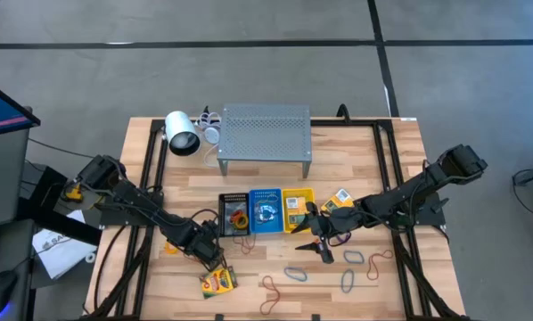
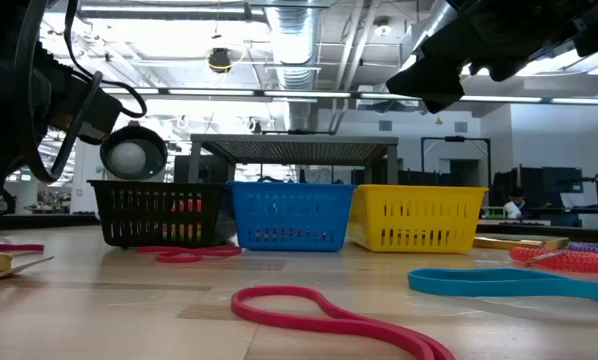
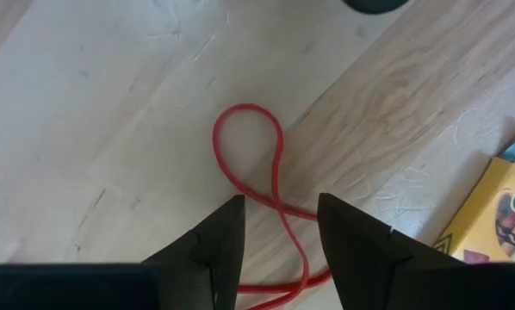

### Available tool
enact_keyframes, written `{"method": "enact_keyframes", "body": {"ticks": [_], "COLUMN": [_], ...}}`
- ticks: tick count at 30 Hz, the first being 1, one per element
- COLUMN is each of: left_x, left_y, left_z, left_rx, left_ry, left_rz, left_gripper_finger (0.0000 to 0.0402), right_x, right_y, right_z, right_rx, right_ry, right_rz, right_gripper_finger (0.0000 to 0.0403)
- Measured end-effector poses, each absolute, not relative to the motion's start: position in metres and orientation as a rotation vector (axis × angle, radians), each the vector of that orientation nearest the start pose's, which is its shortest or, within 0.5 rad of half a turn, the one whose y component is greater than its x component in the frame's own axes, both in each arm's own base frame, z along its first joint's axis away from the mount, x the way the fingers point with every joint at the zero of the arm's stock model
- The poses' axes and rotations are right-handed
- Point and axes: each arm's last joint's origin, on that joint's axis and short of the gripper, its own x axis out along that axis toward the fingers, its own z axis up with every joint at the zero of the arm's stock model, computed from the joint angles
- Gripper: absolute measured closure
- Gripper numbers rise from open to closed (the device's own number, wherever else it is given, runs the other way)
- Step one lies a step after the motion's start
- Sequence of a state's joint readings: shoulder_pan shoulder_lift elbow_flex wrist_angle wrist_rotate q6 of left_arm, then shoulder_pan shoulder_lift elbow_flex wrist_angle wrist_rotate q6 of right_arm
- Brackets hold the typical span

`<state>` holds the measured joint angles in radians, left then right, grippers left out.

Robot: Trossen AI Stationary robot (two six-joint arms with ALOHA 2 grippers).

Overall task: Pick & Place Office Desk Supplies
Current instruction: Put the red rubber band into the blue basket

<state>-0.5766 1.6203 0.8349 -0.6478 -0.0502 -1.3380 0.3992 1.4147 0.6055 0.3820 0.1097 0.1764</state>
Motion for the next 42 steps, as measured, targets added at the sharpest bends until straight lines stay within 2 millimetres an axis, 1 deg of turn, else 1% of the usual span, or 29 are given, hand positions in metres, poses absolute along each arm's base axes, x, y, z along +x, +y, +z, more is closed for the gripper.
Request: {"method": "enact_keyframes", "body": {"ticks": [19, 24, 31, 38, 42], "left_x": [0.223, 0.222, 0.221, 0.221, 0.216], "left_y": [-0.143, -0.143, -0.142, -0.140, -0.138], "left_z": [0.136, 0.136, 0.135, 0.138, 0.150], "left_rx": [-0.651, -0.648, -0.637, -0.656, -0.675], "left_ry": [1.369, 1.380, 1.409, 1.422, 1.423], "left_rz": [0.522, 0.527, 0.504, 0.495, 0.471], "left_gripper_finger": [0.0292, 0.0320, 0.0393, 0.0400, 0.0400], "right_x": [0.259, 0.259, 0.259, 0.259, 0.259], "right_y": [0.106, 0.106, 0.106, 0.106, 0.106], "right_z": [0.189, 0.189, 0.189, 0.189, 0.189], "right_rx": [0.065, 0.066, 0.066, 0.066, 0.073], "right_ry": [0.437, 0.436, 0.436, 0.436, 0.430], "right_rz": [0.248, 0.248, 0.248, 0.248, 0.248], "right_gripper_finger": [0.0168, 0.0168, 0.0168, 0.0168, 0.0168]}}
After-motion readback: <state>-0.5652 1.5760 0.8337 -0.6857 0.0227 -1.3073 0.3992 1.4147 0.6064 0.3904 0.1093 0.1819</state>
